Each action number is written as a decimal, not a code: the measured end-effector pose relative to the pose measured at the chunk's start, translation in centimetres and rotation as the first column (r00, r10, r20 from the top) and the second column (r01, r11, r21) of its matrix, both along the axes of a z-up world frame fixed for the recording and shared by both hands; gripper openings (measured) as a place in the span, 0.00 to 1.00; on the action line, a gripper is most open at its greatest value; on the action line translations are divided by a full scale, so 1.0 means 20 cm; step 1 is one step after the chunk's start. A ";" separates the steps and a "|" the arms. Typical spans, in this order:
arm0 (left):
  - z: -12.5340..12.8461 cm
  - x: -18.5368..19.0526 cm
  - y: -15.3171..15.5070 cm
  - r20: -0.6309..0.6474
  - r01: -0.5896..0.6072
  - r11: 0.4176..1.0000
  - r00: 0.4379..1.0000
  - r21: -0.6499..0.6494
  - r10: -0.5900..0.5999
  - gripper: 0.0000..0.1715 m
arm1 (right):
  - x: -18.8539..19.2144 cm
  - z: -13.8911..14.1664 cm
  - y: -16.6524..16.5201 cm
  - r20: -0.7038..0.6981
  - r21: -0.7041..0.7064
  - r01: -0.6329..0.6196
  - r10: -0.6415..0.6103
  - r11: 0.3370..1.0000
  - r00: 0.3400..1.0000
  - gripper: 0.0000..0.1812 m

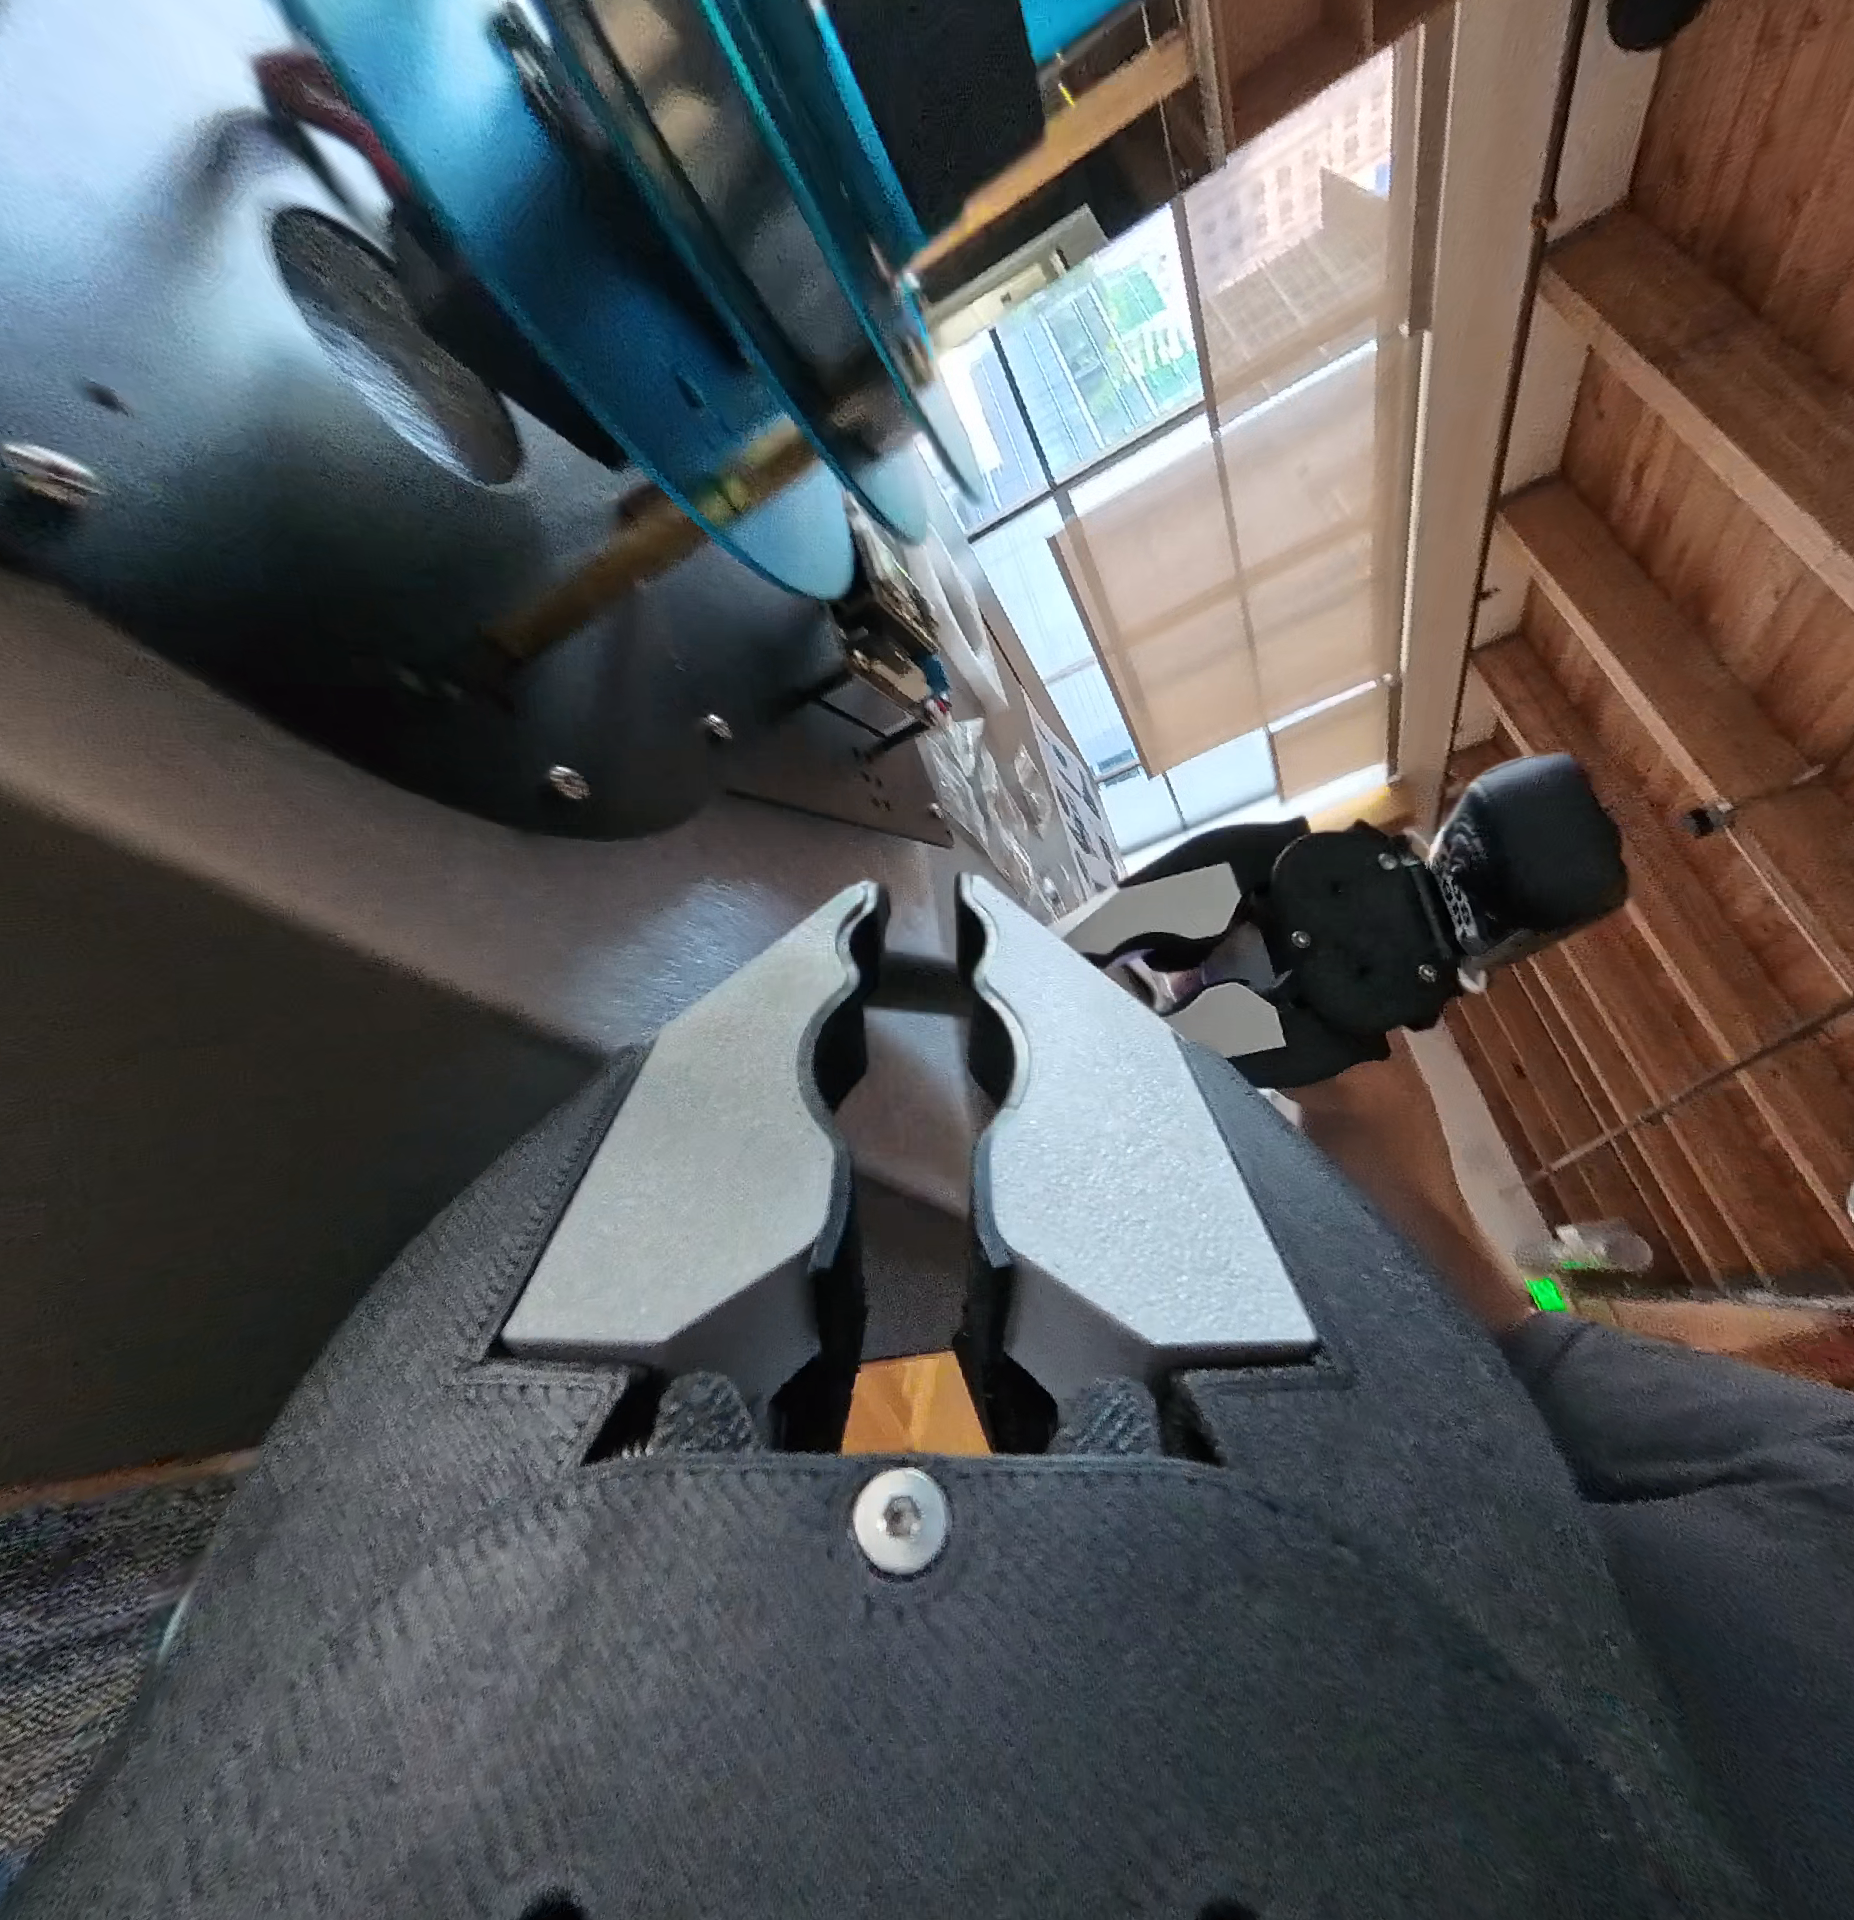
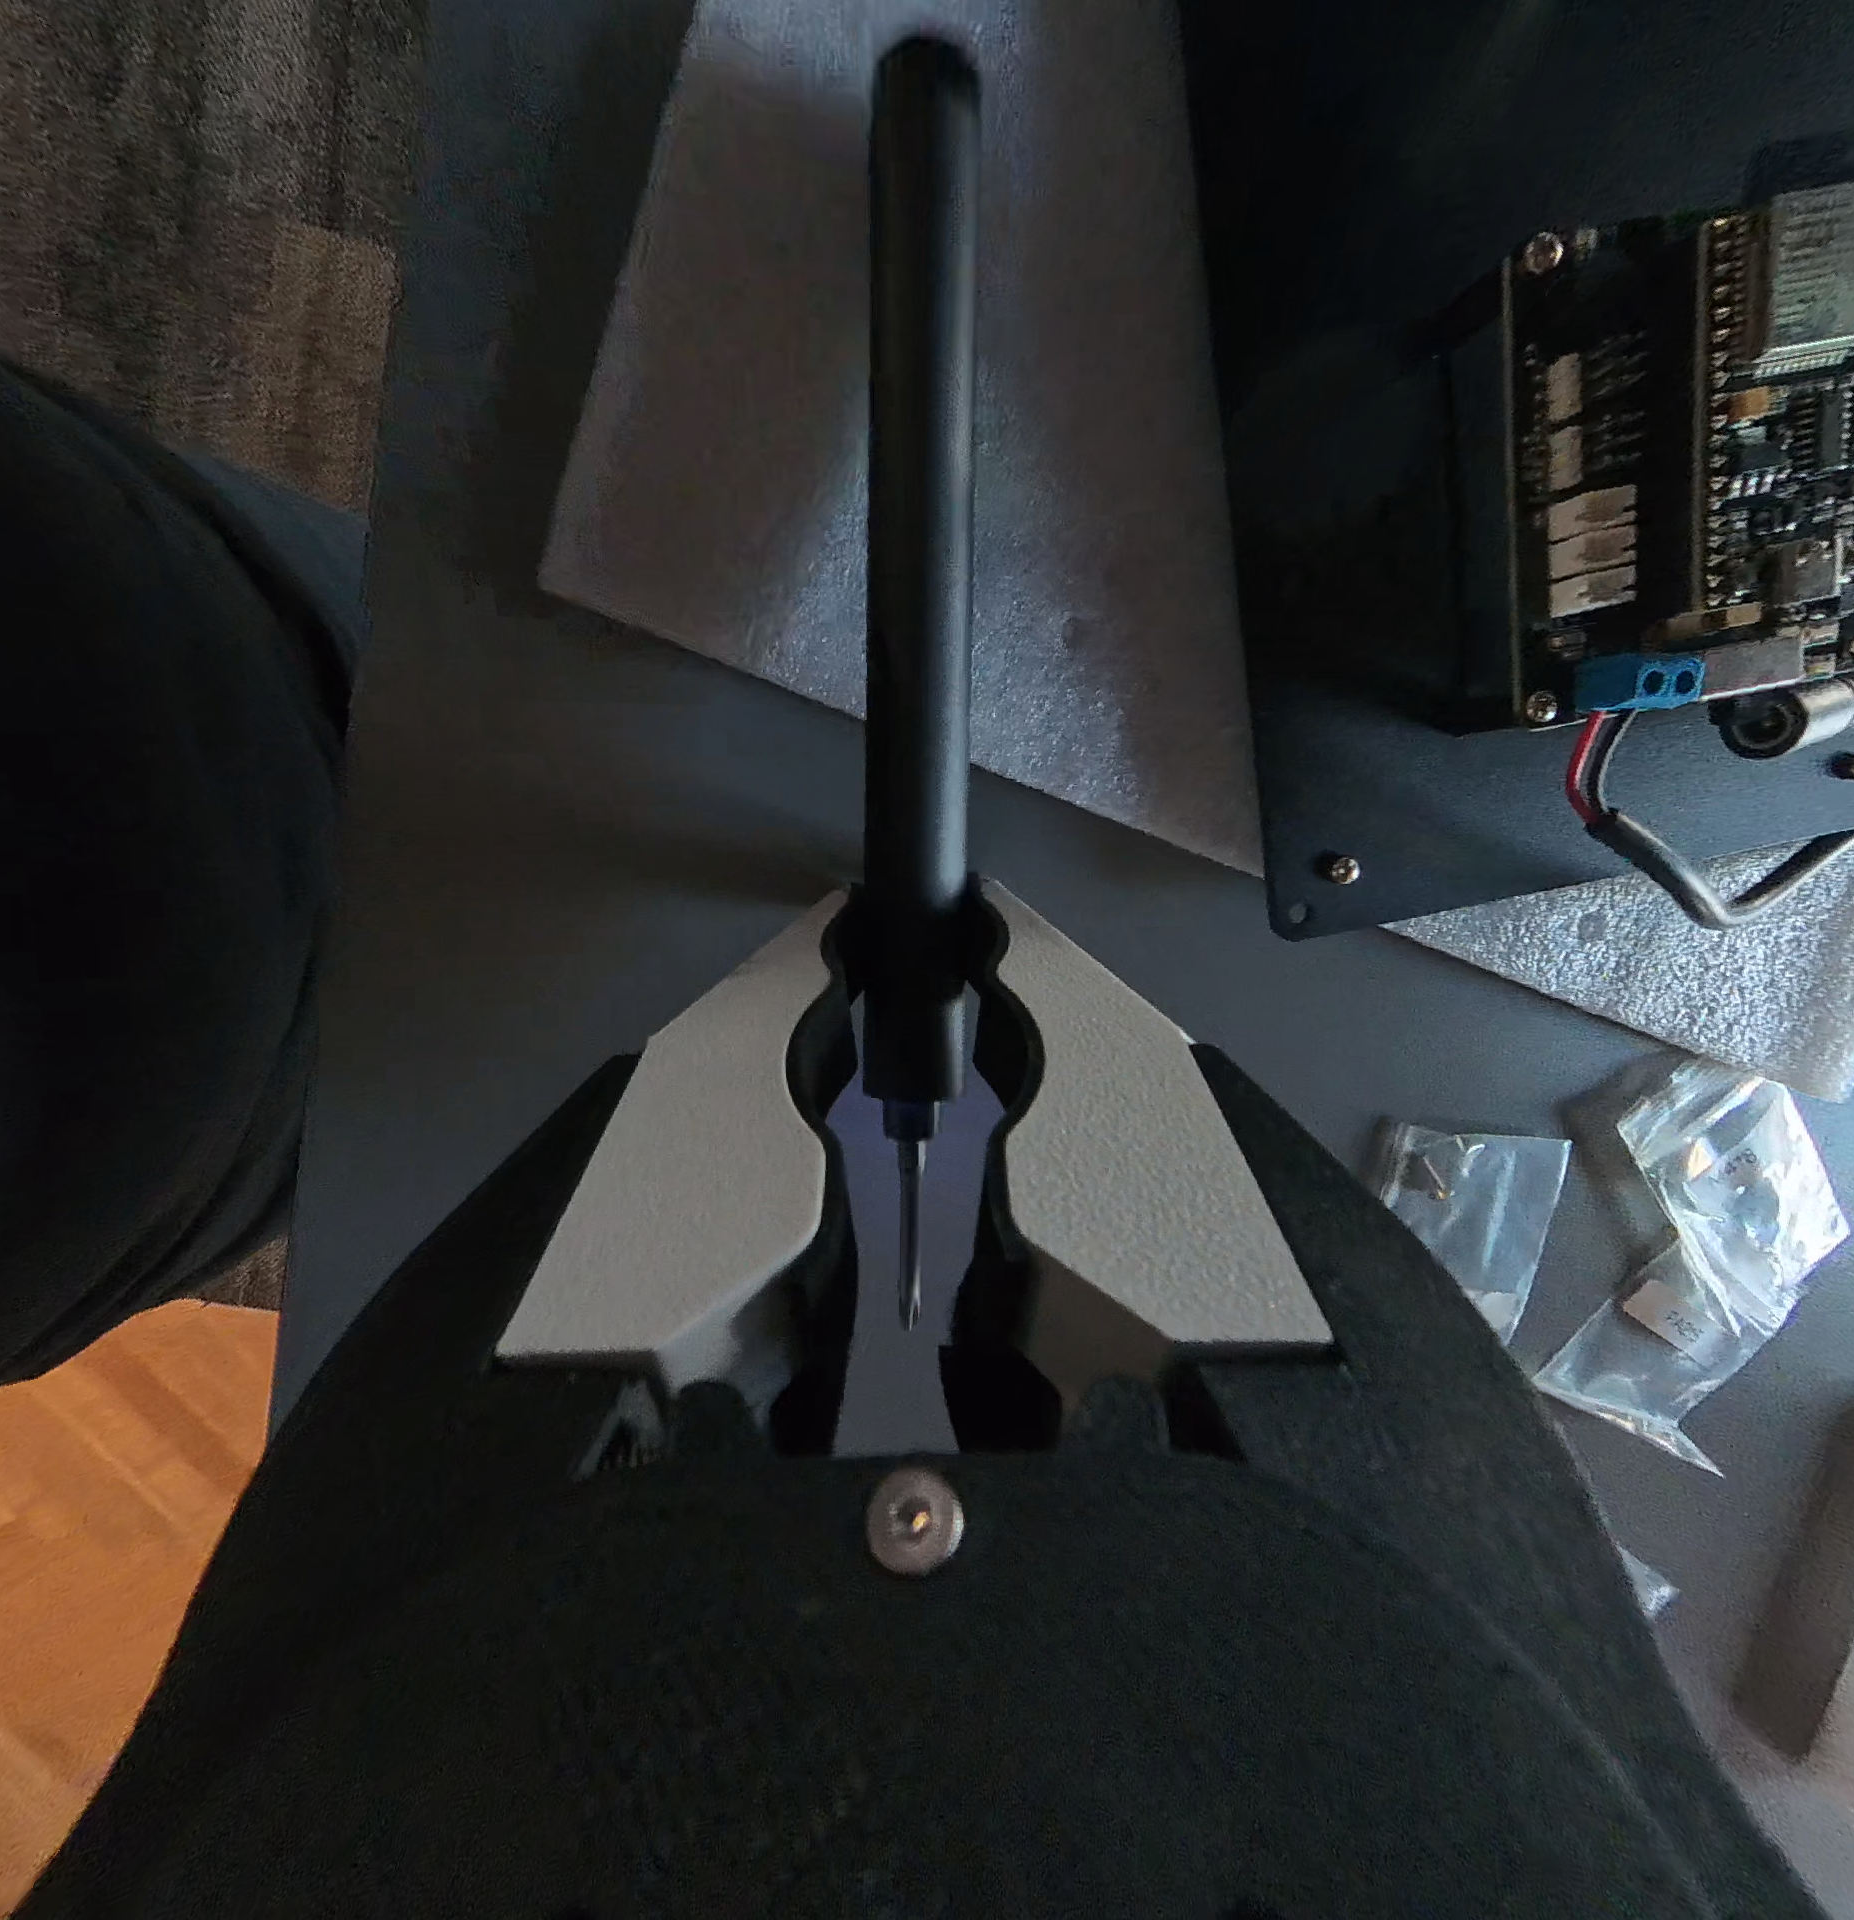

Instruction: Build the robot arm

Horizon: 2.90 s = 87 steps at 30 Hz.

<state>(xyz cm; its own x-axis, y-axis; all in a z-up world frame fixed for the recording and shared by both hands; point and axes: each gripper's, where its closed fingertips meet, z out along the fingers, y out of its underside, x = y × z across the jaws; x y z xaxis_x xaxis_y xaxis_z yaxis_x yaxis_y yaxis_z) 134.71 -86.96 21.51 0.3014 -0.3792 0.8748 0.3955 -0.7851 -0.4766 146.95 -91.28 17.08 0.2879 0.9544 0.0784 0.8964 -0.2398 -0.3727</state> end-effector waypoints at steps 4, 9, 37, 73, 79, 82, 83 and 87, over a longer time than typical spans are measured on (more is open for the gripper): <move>0.00 -0.11 0.01 -0.068 -0.023 0.998 0.997 0.050 0.027 0.06 | -0.01 0.00 0.02 0.026 -0.009 -0.006 0.006 1.000 1.000 0.09; -0.03 -0.17 -0.03 -0.307 0.068 0.985 0.952 0.159 -0.016 0.00 | -0.05 0.06 0.06 0.060 0.021 -0.045 0.044 0.999 0.997 0.09; 0.28 -0.86 -0.28 -0.922 0.011 0.924 -0.052 0.383 0.383 0.09 | -0.10 0.21 0.03 -0.046 0.299 -0.037 0.053 0.954 0.998 0.25; 0.41 -0.37 -1.34 -0.634 -0.121 0.805 0.553 0.581 0.541 0.25 | 1.05 0.61 -0.58 -0.701 0.152 0.739 -0.455 0.656 0.549 0.14; 0.51 -0.75 -1.32 -0.614 -0.151 0.773 0.521 0.617 0.592 0.19 | 1.02 0.59 -0.05 -0.679 0.057 0.658 -0.454 0.751 0.577 0.01; 0.55 -0.88 -1.28 -0.610 -0.151 0.771 0.526 0.619 0.593 0.19 | 1.05 0.52 0.23 -0.604 0.052 0.620 -0.470 0.783 0.644 0.01; 0.57 -0.92 -1.26 -0.605 -0.153 0.766 0.527 0.624 0.597 0.19 | 1.07 0.50 0.32 -0.583 0.054 0.616 -0.476 0.786 0.659 0.01; 0.57 -1.06 -1.14 -0.621 -0.187 0.782 0.512 0.594 0.594 0.18 | 1.17 0.43 0.65 -0.459 0.108 0.636 -0.529 0.764 0.714 0.02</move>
<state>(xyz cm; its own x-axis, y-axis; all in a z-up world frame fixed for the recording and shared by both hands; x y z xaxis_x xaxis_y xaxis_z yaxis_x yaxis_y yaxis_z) 113.60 -109.81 32.97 0.9587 -0.2822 0.0352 -0.0502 -0.2899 -0.9557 170.28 -78.34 25.66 0.8353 0.5484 0.0400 0.3782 -0.5202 -0.7657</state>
